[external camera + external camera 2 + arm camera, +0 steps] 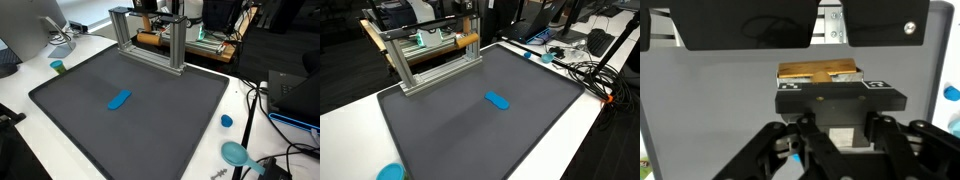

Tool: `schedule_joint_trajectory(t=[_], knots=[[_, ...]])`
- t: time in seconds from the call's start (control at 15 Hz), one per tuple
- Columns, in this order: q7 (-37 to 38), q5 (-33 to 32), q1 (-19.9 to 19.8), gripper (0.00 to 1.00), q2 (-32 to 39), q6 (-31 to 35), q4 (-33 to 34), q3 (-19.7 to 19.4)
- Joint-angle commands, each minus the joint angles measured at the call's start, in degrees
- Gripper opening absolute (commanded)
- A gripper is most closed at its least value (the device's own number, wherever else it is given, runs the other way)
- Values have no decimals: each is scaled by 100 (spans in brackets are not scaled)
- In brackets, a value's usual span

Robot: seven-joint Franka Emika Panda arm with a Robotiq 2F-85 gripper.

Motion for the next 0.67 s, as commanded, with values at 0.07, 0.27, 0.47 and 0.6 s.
schedule_joint_trajectory(t=[0.07,0.27,0.47,0.6], knots=[[-118,-89,85,22,-572,-279,-365,-8],[-76,-108,99,22,-729,-368,-557,1],[-24,-113,84,22,-866,-426,-770,-1],[-34,-120,78,22,-968,-510,-890,-10]])
